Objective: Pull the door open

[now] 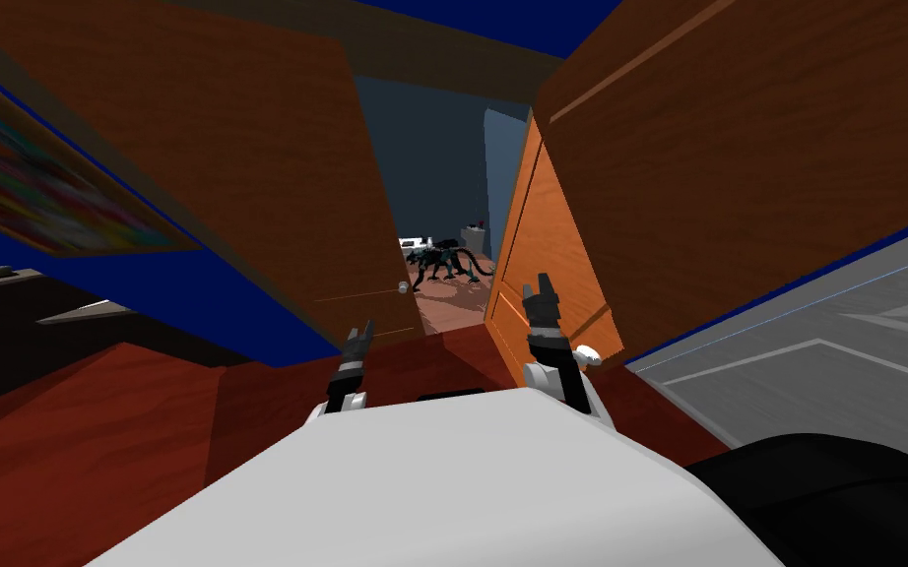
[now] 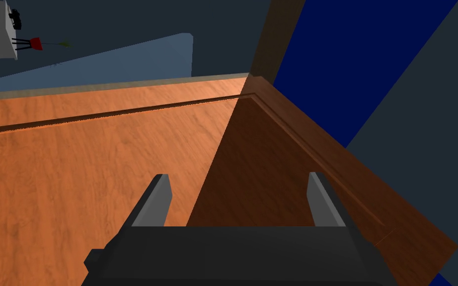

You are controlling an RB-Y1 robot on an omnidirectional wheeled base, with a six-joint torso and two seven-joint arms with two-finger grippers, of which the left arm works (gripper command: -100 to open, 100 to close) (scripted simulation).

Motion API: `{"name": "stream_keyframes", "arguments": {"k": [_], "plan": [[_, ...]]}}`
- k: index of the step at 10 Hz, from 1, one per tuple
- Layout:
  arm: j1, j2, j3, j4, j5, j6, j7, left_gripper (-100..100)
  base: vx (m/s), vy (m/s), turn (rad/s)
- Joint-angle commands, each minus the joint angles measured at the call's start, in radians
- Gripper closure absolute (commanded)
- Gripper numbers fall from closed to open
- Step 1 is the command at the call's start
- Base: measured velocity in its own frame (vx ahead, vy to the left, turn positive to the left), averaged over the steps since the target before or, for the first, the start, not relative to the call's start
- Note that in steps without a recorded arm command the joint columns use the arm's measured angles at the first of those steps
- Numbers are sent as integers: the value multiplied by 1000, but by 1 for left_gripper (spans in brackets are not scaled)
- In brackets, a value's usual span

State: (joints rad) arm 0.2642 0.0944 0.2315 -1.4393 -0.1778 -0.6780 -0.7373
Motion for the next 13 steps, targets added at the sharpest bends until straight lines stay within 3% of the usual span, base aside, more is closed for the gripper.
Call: {"name": "stream_keyframes", "arguments": {"k": [1, 13], "plan": [[-6, -4, 10, 28, -10, -7, -36, -100, 100, -8, -28], [-67, -26, 86, 240, -76, -47, -263, -100, 99, 7, -31]]}}
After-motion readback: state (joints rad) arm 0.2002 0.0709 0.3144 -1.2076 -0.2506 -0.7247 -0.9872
